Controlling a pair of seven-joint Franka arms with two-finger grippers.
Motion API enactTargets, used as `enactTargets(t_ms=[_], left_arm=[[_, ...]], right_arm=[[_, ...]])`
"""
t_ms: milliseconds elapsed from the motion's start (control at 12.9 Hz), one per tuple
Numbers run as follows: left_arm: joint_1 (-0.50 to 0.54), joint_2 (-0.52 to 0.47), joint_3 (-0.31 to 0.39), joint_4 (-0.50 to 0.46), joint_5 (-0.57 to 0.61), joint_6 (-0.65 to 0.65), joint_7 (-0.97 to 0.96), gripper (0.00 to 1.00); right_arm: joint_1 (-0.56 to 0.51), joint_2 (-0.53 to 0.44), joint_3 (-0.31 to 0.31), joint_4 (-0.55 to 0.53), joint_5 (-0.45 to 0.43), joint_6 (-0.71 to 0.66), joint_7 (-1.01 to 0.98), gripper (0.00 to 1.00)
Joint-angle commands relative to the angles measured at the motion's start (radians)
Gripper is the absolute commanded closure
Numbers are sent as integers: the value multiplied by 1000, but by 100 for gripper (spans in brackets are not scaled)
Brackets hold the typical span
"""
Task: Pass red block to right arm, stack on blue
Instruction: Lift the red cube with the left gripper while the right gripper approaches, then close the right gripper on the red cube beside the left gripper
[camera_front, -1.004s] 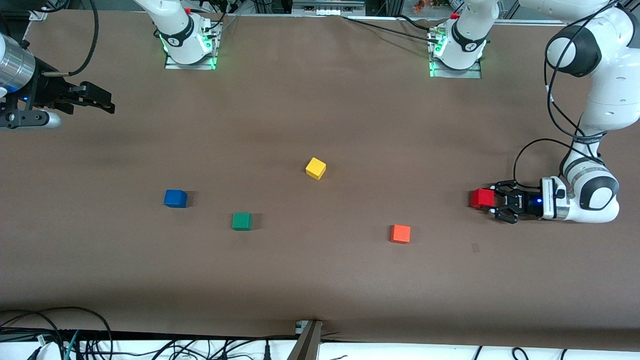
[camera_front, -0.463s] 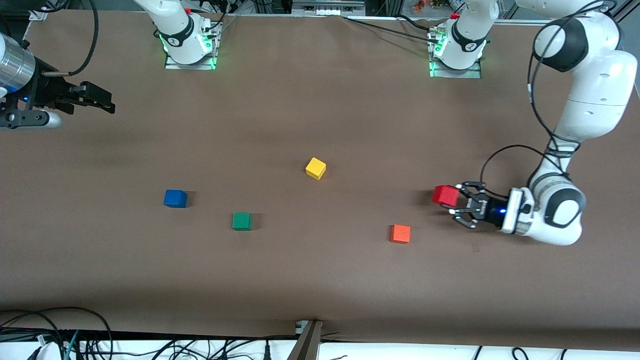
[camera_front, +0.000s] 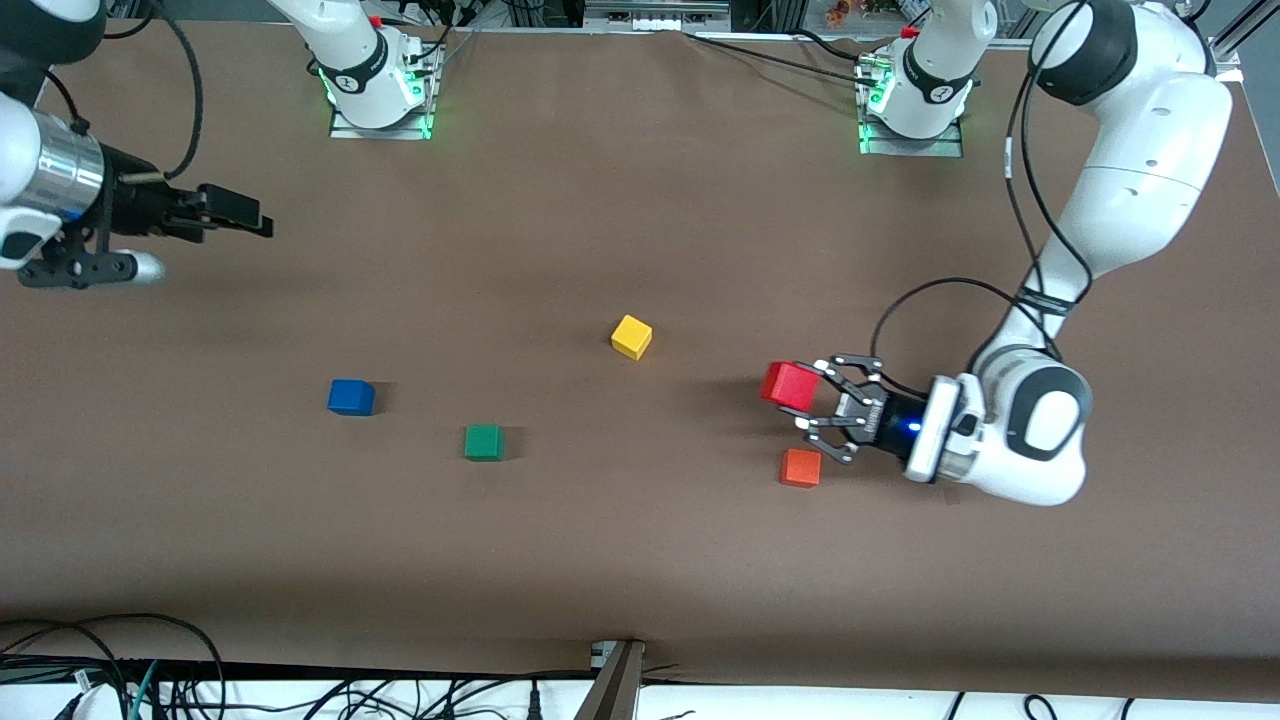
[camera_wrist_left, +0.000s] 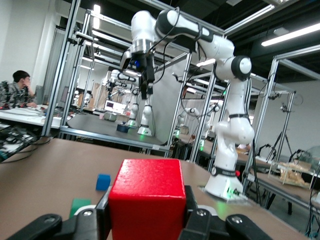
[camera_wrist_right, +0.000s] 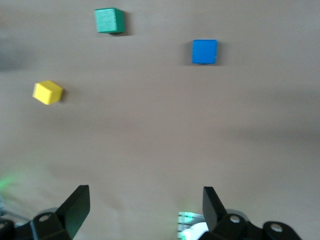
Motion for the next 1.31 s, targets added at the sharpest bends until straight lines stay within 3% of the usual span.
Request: enactTargets(t_ms=[0, 232, 463, 695, 927, 1236], left_arm=[[-85, -11, -25, -9, -84, 88, -24, 100], [-213, -10, -71, 22, -154, 245, -4, 100], [-311, -10, -77, 22, -288, 330, -3, 100], [-362, -11, -79, 28, -353, 401, -1, 100], [-400, -11, -79, 28, -411, 412, 0, 100], [-420, -11, -77, 30, -417, 452, 14, 100]], right_arm=[[-20, 72, 4, 16, 204, -4, -7, 0], [-8, 169, 11, 9, 460, 47, -7, 0], [15, 183, 14, -35, 702, 111, 13, 0], [23, 166, 18, -114, 876, 202, 13, 0], [29, 151, 25, -178, 912, 272, 24, 0], [29, 145, 146, -198, 952, 390, 137, 0]])
